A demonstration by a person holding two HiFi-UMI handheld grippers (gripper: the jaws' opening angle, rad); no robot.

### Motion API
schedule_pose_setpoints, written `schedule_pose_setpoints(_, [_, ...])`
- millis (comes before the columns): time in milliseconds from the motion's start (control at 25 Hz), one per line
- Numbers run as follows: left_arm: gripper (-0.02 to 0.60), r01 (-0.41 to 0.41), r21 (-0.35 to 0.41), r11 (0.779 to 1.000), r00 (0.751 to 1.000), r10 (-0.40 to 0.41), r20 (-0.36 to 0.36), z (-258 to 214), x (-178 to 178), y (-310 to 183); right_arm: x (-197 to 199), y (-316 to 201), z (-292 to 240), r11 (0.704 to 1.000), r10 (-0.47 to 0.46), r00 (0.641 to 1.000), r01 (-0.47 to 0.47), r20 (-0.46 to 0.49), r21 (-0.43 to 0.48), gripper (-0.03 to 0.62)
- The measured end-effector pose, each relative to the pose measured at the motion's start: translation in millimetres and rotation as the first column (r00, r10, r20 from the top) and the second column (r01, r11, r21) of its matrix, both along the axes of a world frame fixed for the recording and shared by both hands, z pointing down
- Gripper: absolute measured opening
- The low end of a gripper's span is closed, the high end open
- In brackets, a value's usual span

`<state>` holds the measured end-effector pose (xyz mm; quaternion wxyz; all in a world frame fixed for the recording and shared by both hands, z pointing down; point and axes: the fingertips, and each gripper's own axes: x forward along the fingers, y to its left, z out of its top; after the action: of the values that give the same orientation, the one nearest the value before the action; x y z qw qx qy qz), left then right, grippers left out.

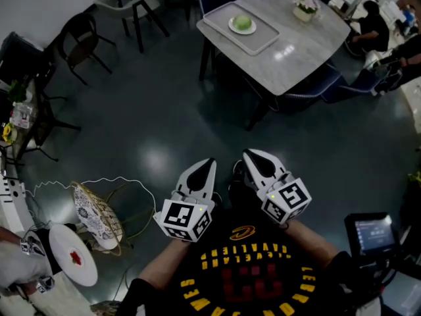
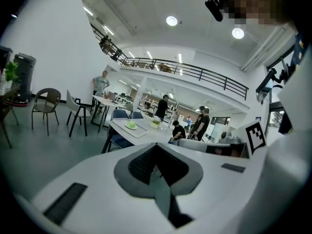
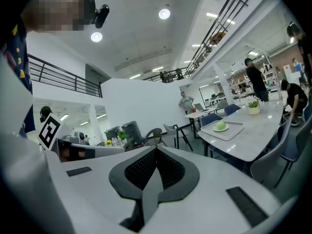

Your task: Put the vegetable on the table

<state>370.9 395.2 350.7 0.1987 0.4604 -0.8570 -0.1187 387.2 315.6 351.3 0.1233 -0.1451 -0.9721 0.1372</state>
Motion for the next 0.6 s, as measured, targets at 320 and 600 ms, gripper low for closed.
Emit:
schedule_pose_setpoints(320, [0.0, 0.079, -0.02, 0.997, 0.996, -0.078, 0.039, -12.9, -77.5, -47.1, -83.6, -49.8, -11.5, 0.996, -0.078, 0.996, 0.08, 0.046, -0.041, 0.005])
schedule_pose_setpoints(600, [0.0, 0.129, -0.049, 0.99, 0.992, -0.128, 0.017, -15.6, -114.9, -72.5, -129.1, -80.1, -10.8, 0.989, -0.128, 0.992, 0.13, 0.02, -0.072, 0.005])
